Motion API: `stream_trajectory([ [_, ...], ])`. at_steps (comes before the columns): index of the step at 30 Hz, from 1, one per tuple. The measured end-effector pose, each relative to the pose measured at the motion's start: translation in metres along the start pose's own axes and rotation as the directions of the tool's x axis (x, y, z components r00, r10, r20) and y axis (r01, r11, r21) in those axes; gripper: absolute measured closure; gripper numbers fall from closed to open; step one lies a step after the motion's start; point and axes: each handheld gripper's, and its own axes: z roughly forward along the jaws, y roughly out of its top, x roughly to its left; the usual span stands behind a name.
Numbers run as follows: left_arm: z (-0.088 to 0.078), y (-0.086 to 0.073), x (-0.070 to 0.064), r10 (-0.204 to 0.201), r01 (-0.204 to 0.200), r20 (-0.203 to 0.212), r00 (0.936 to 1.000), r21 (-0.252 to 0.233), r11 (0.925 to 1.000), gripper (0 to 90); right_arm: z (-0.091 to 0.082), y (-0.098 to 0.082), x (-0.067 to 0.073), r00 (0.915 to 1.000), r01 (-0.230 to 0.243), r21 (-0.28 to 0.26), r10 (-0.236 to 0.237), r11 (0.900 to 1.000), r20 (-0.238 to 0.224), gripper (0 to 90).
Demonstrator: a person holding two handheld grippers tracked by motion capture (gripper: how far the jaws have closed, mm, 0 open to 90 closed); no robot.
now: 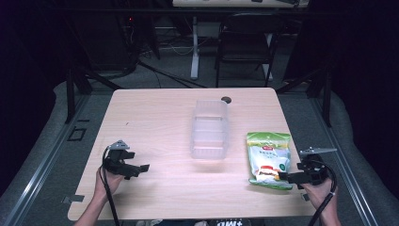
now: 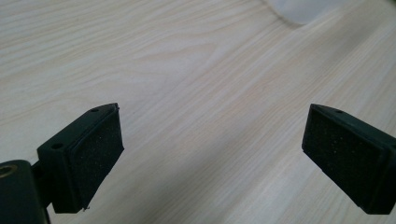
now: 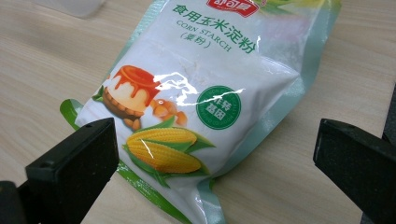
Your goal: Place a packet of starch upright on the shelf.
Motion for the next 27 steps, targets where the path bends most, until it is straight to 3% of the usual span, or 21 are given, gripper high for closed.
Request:
stream_trajectory([
  [5, 0.0012, 0.0009, -0.0064, 0.047, -0.047, 0.012, 0.9988, 0.008, 0.9989, 4.8, 0.0011, 0.0009, 0.0013, 0.9997, 0.022, -0.002, -0.022, 1.0, -0.007, 0.5],
  [15, 0.003, 0.0021, -0.0076, 0.052, -0.052, 0.025, 0.9983, 0.007, 0.9986, 5.3, 0.0002, 0.0021, 0.0013, 0.9998, 0.019, -0.012, -0.019, 1.0, 0.0, 0.6],
  [20, 0.0066, 0.003, -0.0086, 0.05, -0.051, 0.027, 0.9984, 0.037, 0.998, 5.2, -0.0009, 0.0048, 0.0003, 0.9997, 0.023, -0.025, -0.023, 0.999, 0.011, 2.3],
  [27, 0.0045, 0.0043, -0.0093, 0.048, -0.048, 0.022, 0.9986, 0.019, 0.9986, 5.0, -0.0025, 0.0088, -0.0043, 0.9999, 0.009, -0.046, -0.009, 0.999, 0.006, 3.1],
])
